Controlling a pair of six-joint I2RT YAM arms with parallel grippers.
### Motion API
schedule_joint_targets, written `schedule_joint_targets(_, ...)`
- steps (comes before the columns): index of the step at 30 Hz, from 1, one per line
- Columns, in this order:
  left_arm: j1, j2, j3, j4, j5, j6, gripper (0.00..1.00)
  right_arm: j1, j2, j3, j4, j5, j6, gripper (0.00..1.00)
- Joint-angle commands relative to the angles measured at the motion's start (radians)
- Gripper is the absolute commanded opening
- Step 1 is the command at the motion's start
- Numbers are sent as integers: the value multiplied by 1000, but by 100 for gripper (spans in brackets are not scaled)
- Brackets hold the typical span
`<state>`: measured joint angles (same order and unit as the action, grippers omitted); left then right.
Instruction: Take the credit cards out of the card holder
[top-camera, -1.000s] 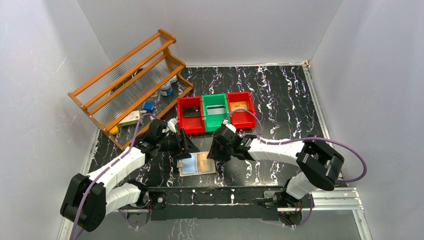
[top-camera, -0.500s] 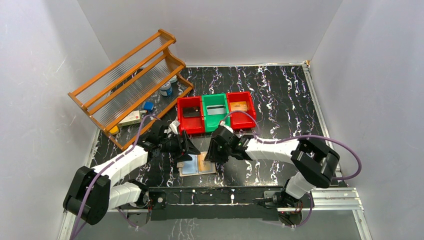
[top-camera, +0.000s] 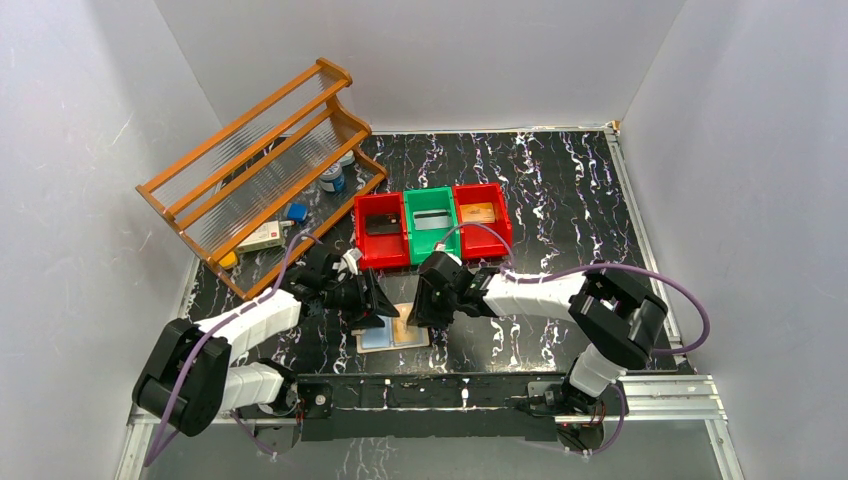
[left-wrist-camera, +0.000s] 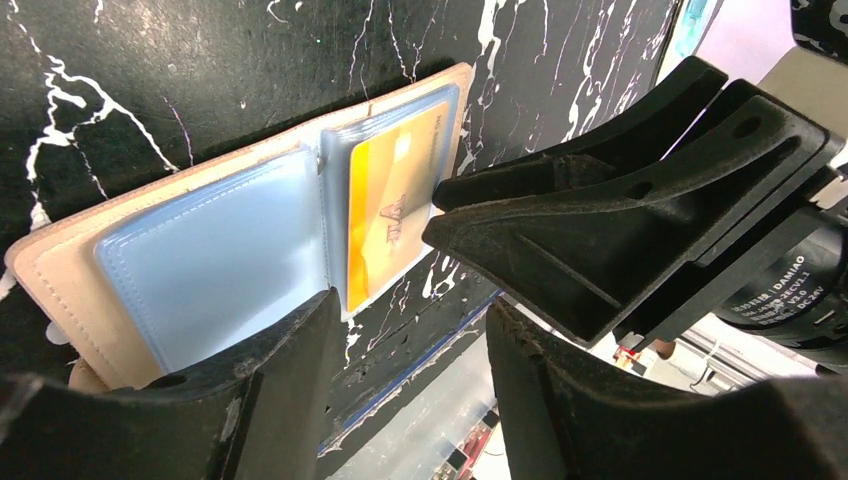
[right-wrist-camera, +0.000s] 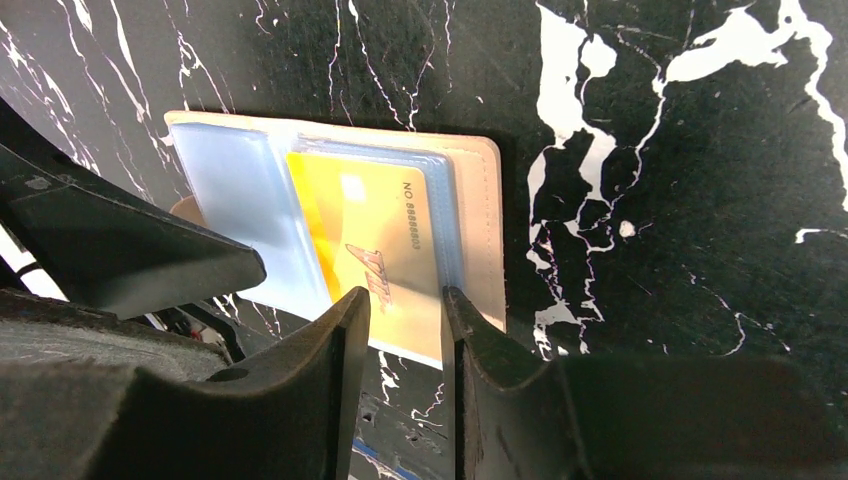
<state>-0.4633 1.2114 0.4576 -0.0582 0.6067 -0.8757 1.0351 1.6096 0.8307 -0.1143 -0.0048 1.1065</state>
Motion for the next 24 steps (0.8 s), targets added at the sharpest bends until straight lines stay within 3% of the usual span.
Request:
schedule_joint_targets(1, -10, -5, -13, 0, 9, 15, 52, -3, 10, 37, -10, -7, -2, 41)
schedule_joint_targets(24, -50, 109, -100, 213, 32, -54, 25, -4, 44, 37, 24, -64, -11, 39)
